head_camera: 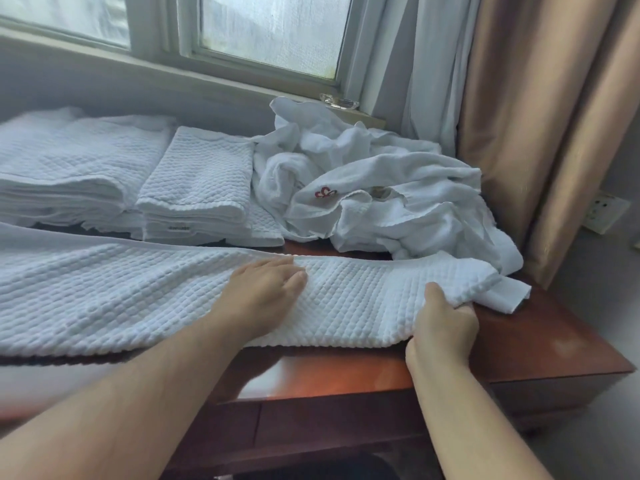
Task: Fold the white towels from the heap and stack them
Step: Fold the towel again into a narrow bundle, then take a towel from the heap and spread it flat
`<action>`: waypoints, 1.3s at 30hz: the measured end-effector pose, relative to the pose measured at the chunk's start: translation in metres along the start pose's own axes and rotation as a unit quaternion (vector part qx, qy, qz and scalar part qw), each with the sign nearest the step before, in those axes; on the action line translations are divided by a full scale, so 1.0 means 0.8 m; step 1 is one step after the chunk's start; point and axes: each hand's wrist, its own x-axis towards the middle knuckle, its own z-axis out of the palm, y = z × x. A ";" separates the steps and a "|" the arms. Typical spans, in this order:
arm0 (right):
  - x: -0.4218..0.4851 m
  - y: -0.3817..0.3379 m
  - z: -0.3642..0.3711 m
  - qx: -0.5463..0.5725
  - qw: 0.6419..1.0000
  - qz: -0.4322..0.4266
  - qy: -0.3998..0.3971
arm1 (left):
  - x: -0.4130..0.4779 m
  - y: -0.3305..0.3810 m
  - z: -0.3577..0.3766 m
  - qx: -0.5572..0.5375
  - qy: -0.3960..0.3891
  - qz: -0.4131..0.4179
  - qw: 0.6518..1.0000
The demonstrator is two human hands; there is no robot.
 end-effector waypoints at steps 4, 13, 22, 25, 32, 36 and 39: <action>-0.043 -0.014 0.022 -0.227 0.919 -0.294 -0.135 | -0.010 0.003 -0.036 -0.304 -0.014 -0.060 0.951; -0.203 -0.020 0.137 -0.385 0.585 -0.551 -0.453 | -0.053 -0.069 -0.201 -0.364 -0.010 -0.248 0.897; -0.281 0.008 0.209 -0.452 0.489 -0.539 -0.515 | -0.111 -0.178 -0.311 0.048 0.037 -0.347 0.936; -0.311 0.014 0.237 -0.442 0.459 -0.557 -0.532 | -0.112 -0.207 -0.328 0.105 0.094 -0.339 0.930; -0.351 0.015 0.271 -0.410 0.423 -0.586 -0.557 | -0.144 -0.261 -0.356 -0.004 0.174 -0.333 0.927; -0.362 0.034 0.291 -0.371 0.447 -0.562 -0.589 | -0.158 -0.273 -0.348 0.081 0.213 -0.323 0.919; -0.368 0.045 0.298 -0.354 0.457 -0.509 -0.638 | -0.164 -0.281 -0.350 0.109 0.194 -0.346 0.911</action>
